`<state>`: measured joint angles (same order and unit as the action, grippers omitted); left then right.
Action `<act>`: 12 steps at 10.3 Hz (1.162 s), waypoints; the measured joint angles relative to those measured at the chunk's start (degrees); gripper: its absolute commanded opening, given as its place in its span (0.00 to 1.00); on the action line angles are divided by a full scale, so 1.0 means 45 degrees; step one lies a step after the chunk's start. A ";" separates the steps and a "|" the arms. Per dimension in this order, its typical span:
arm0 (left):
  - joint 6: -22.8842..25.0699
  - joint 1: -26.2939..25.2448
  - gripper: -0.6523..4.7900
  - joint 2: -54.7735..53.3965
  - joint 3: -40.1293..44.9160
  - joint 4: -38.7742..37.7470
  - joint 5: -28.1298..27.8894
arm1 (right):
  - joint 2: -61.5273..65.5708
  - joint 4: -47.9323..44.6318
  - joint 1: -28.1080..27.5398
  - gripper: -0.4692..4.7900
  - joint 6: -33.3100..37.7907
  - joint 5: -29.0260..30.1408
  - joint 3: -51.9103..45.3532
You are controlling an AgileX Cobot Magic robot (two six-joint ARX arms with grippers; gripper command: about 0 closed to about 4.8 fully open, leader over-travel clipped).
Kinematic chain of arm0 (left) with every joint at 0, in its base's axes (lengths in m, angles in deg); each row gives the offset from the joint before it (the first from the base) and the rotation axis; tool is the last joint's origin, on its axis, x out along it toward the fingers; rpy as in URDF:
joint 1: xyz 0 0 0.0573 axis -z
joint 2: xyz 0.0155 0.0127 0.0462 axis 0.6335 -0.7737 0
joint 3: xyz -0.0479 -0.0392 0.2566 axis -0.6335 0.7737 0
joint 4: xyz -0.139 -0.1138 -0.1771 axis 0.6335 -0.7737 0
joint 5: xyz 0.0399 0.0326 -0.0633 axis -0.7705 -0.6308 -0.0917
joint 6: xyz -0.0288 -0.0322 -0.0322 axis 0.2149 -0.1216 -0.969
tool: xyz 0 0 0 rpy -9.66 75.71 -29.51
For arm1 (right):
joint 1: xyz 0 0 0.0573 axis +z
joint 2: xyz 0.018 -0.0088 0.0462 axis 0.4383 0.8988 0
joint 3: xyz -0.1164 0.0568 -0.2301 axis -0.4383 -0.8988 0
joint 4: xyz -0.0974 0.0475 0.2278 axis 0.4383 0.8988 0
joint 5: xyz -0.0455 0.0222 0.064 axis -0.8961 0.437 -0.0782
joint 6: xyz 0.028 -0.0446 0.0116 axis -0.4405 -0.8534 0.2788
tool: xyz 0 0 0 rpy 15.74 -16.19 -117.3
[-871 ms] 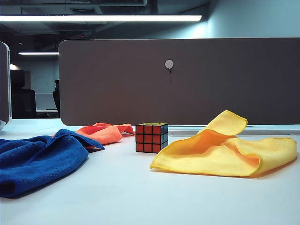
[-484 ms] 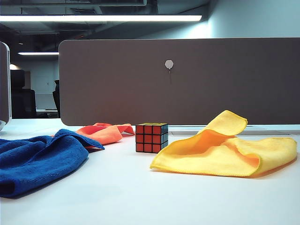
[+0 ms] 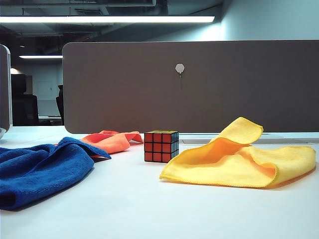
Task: Pick up a rag that is the same color as the top surface of the Rubik's Cube and cover the cube with it.
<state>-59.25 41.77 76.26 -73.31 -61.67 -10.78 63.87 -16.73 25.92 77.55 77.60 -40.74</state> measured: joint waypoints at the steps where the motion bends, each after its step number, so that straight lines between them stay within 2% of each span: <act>1: 0.0000 0.0000 0.11 0.0000 0.0000 0.0000 0.0000 | 0.0000 0.0000 0.0000 0.09 0.0000 -0.0005 0.0000; 4: 0.0452 0.0000 0.11 0.0000 0.0000 0.0000 0.0005 | 0.0000 0.0000 0.0000 0.09 0.0000 -0.0010 0.0000; 8: -0.0049 -0.0005 0.11 0.0000 0.0000 0.0000 0.0126 | 0.0000 -0.0015 0.0000 0.09 0.0442 -0.0015 0.0000; 9: -0.0049 0.0000 0.11 0.0000 0.0000 0.0005 0.1093 | 0.0000 -0.0423 0.0000 0.09 0.0442 0.0000 0.0005; 10: -0.0049 0.0000 0.11 0.0000 0.0000 0.0243 0.2832 | 0.0010 -0.0398 0.0000 0.09 0.0418 0.0019 0.0471; 11: -0.0049 -0.0005 0.11 -0.0005 -0.0257 0.0554 0.3351 | 0.0005 0.1010 0.0000 0.09 -0.0427 0.0068 0.2132; 12: -0.0049 -0.0005 0.11 0.0000 -0.0981 0.0384 0.3351 | 0.0010 0.2977 0.0000 0.09 -0.0690 0.0131 0.3444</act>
<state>-59.47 41.75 76.26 -77.72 -59.95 4.30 63.92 -3.34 25.92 74.44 78.19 -25.24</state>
